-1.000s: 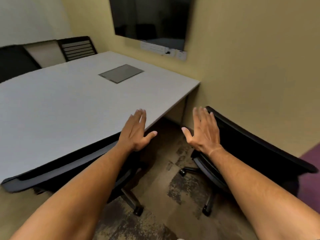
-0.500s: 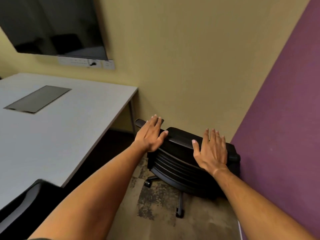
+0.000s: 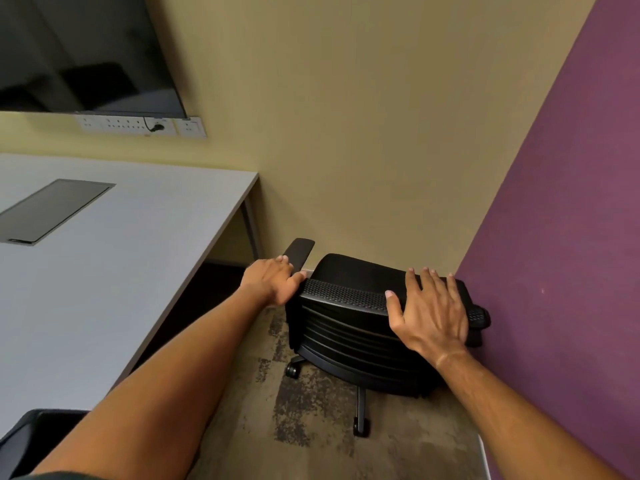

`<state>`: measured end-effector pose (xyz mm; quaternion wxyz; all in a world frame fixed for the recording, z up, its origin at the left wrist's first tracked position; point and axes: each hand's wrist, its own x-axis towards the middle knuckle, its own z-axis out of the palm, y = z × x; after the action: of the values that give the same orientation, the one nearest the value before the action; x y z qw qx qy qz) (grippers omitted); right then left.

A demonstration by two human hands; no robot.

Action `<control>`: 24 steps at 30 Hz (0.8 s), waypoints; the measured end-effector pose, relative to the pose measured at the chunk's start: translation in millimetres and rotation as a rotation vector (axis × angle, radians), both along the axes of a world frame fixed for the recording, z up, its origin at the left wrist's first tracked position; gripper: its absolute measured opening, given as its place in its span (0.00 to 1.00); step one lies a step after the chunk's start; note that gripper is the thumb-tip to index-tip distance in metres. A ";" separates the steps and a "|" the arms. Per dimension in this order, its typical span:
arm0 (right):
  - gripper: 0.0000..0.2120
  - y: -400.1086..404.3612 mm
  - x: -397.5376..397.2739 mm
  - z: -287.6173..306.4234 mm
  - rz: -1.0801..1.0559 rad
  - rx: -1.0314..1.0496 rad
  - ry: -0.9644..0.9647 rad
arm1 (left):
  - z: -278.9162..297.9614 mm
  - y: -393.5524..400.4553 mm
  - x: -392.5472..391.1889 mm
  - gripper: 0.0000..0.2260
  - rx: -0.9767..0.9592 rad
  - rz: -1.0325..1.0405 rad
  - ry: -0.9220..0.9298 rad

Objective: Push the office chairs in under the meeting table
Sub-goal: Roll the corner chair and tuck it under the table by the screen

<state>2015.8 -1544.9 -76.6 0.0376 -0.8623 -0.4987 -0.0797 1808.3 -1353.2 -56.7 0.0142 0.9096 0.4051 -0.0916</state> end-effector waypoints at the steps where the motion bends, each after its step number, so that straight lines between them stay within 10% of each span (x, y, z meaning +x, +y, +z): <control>1: 0.38 0.0 -2.6 -0.5 0.007 0.000 -0.008 | -1.6 -2.7 -4.7 0.28 0.012 0.006 -0.004; 24: 0.31 -8.2 -32.1 0.4 0.139 -0.037 0.063 | -27.3 -55.9 -64.3 0.30 0.136 0.145 -0.121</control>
<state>1983.7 -1553.2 -76.1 0.0429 -0.8282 -0.5573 -0.0408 1743.9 -1409.1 -84.0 -0.0165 0.8805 0.4736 -0.0075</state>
